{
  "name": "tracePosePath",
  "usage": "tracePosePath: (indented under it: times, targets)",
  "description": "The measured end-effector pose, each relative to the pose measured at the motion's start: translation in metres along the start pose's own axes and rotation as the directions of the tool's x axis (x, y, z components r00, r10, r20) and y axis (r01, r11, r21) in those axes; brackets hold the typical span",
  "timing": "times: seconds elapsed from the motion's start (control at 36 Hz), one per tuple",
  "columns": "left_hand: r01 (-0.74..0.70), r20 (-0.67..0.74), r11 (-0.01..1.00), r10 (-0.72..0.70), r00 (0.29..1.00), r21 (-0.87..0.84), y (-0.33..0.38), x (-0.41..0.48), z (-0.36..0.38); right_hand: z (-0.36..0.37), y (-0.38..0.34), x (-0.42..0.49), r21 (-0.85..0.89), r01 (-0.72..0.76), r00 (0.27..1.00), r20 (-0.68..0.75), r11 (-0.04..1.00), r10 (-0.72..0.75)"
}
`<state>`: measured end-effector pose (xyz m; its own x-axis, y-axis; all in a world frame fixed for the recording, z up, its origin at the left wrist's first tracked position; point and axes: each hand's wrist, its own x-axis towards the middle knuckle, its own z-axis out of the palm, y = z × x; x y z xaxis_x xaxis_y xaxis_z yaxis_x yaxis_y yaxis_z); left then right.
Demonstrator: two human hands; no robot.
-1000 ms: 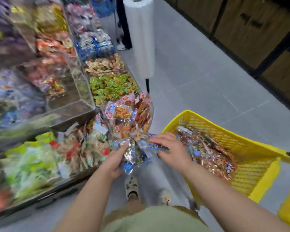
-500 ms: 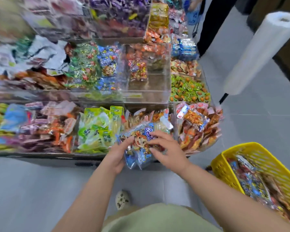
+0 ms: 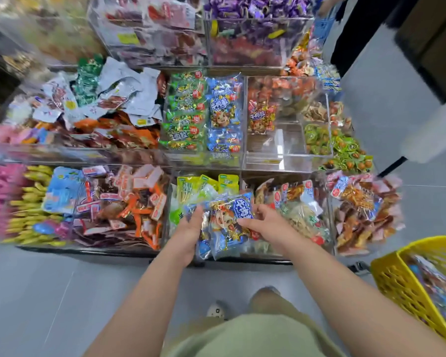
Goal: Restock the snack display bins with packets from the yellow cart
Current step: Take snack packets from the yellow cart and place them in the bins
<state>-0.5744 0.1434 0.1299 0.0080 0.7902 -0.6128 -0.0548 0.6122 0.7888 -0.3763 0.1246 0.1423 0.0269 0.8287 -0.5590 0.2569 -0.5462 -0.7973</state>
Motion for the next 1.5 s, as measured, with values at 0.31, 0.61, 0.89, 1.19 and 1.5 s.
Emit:
tracePosePath:
  times: [0.31, 0.61, 0.89, 1.19, 1.5]
  targets:
    - [0.028, -0.071, 0.981, -0.042, 0.997, -0.191, 0.04, 0.039, -0.016, -0.026, -0.043, 0.057, 0.479, -0.05, 0.999, 0.011, 0.877, 0.051]
    - [-0.072, -0.127, 0.969, 0.043, 0.991, -0.234, 0.098, 0.077, -0.037, -0.064, -0.089, 0.134, 0.333, 0.055, 0.976, -0.216, 0.941, 0.02]
    - [-0.131, -0.021, 0.98, 0.129, 0.991, -0.148, 0.172, 0.121, -0.06, -0.073, -0.18, 0.184, -0.393, 0.194, 0.888, -0.319, 0.899, -0.331]
    - [-0.142, 0.259, 0.987, 0.119, 0.959, 0.073, 0.224, 0.164, -0.084, -0.043, -0.257, 0.27, -0.97, 0.161, 0.959, 0.11, 0.184, -0.26]
    - [-0.162, 0.249, 0.986, 0.149, 0.957, 0.032, 0.254, 0.19, -0.074, -0.018, -0.208, 0.285, -0.996, 0.08, 0.893, 0.086, -0.033, -0.441]
